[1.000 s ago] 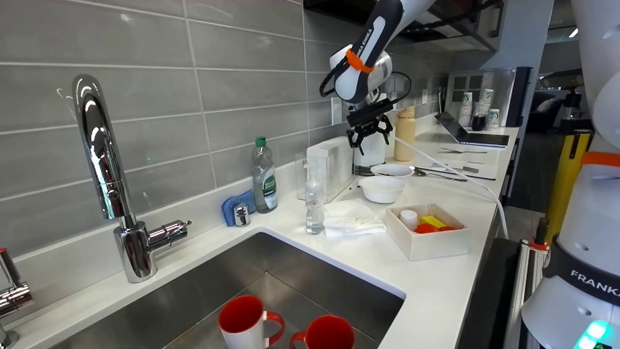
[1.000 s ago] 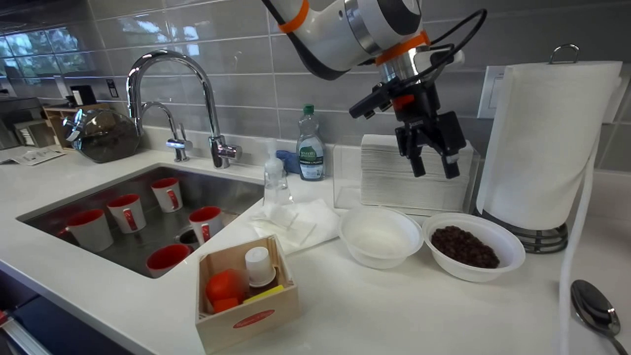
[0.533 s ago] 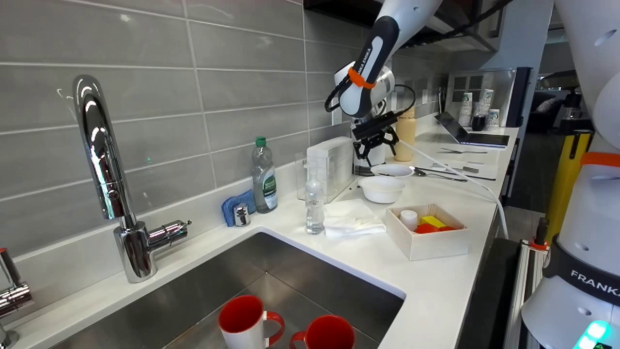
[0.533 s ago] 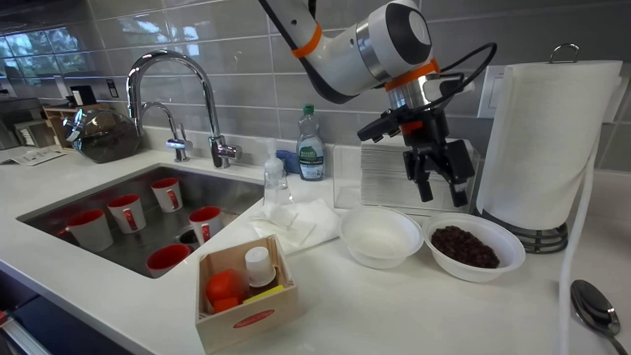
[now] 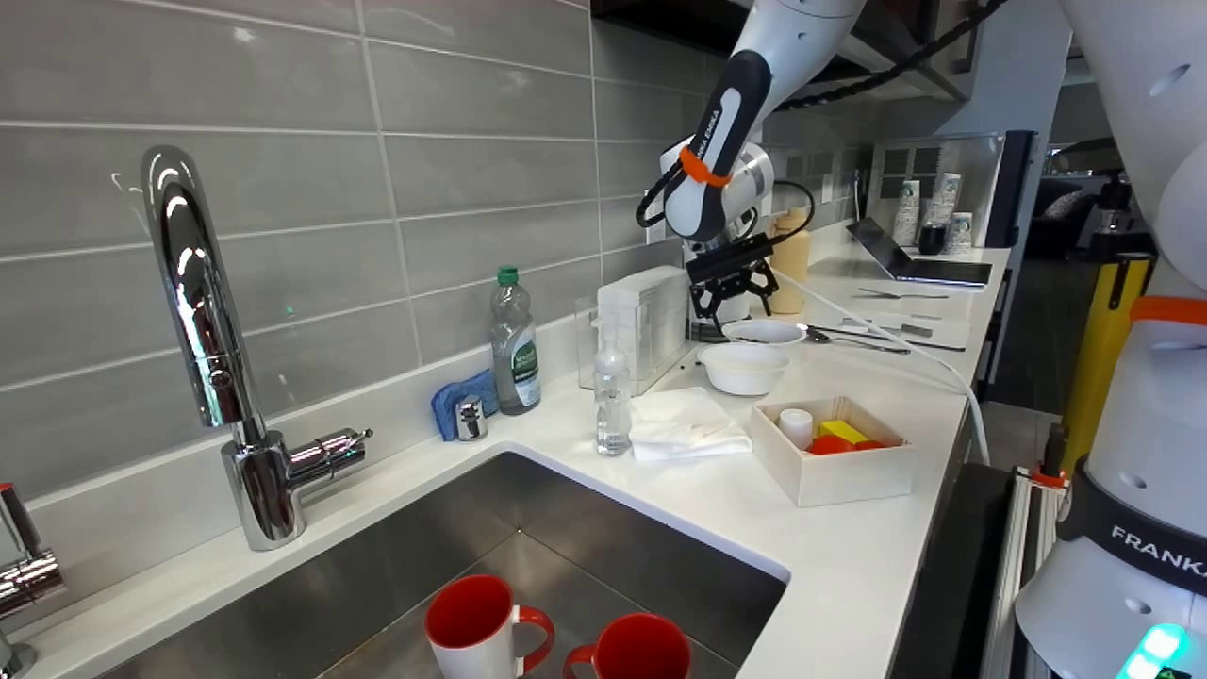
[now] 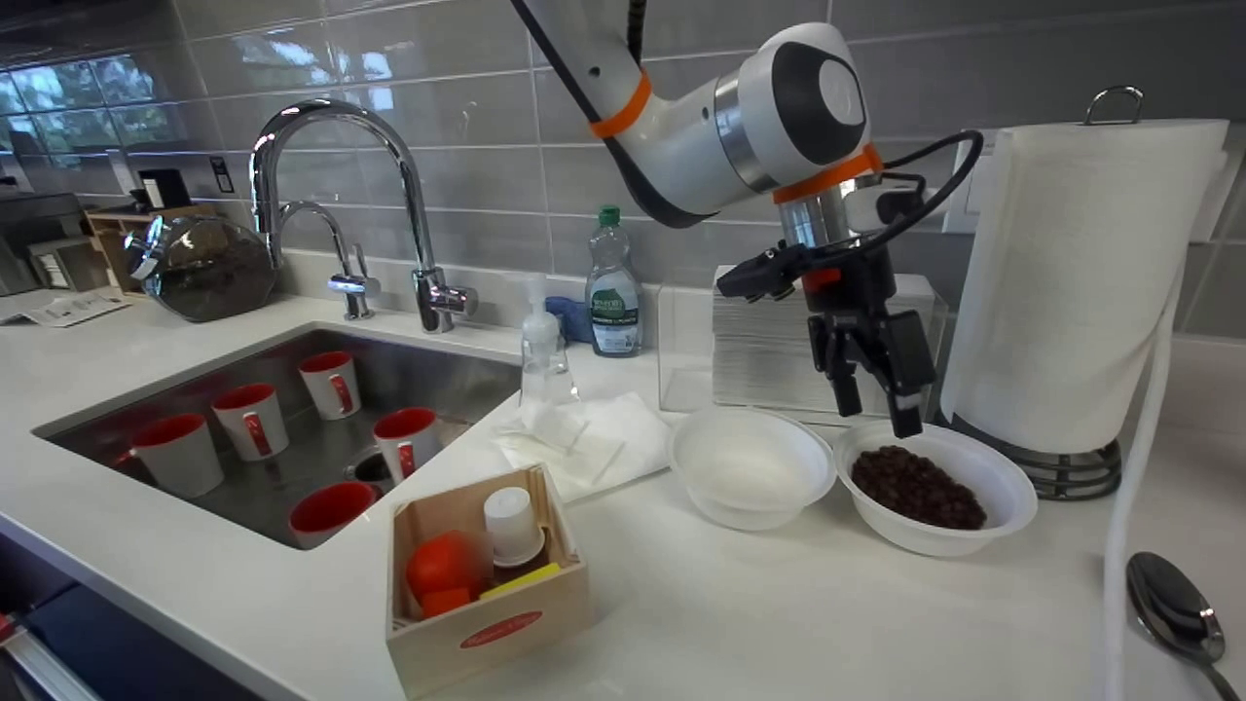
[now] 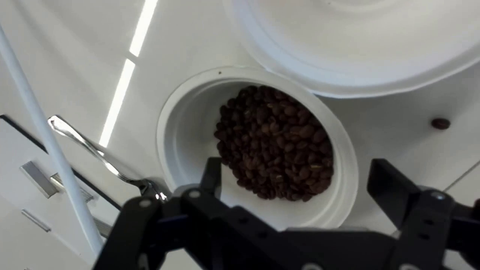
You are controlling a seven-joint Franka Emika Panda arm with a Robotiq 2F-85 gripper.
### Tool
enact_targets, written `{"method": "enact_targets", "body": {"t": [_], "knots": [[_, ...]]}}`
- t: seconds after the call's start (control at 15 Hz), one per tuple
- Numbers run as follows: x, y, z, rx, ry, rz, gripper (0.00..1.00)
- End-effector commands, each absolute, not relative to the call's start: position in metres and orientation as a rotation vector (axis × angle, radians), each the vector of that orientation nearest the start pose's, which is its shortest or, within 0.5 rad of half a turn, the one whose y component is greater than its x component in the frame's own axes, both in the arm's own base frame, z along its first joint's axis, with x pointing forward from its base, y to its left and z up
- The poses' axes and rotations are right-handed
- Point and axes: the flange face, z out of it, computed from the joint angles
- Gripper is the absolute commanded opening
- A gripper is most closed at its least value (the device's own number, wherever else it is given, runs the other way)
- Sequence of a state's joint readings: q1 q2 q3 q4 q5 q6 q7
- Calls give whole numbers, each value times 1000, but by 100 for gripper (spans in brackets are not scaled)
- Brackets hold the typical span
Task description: Pour the coffee beans from the bowl on the right and into the bowl on the left.
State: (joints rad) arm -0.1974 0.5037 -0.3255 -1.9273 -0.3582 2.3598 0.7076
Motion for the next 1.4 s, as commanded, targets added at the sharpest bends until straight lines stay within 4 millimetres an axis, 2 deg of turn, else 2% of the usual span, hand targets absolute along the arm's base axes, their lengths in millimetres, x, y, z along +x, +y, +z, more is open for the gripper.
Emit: {"method": "enact_targets", "body": {"t": [0.0,0.4,0.87,0.93,1.0,1.2,1.33], "knots": [[556,-299,240,-3080,1658,-64,100],[559,-297,218,-3121,1645,-37,100],[563,-304,194,-3135,1658,-25,100],[565,-304,193,-3134,1655,-28,75],[567,-303,193,-3131,1655,-34,74],[575,-300,196,-3131,1652,-57,46],[580,-297,199,-3135,1645,-75,31]]}}
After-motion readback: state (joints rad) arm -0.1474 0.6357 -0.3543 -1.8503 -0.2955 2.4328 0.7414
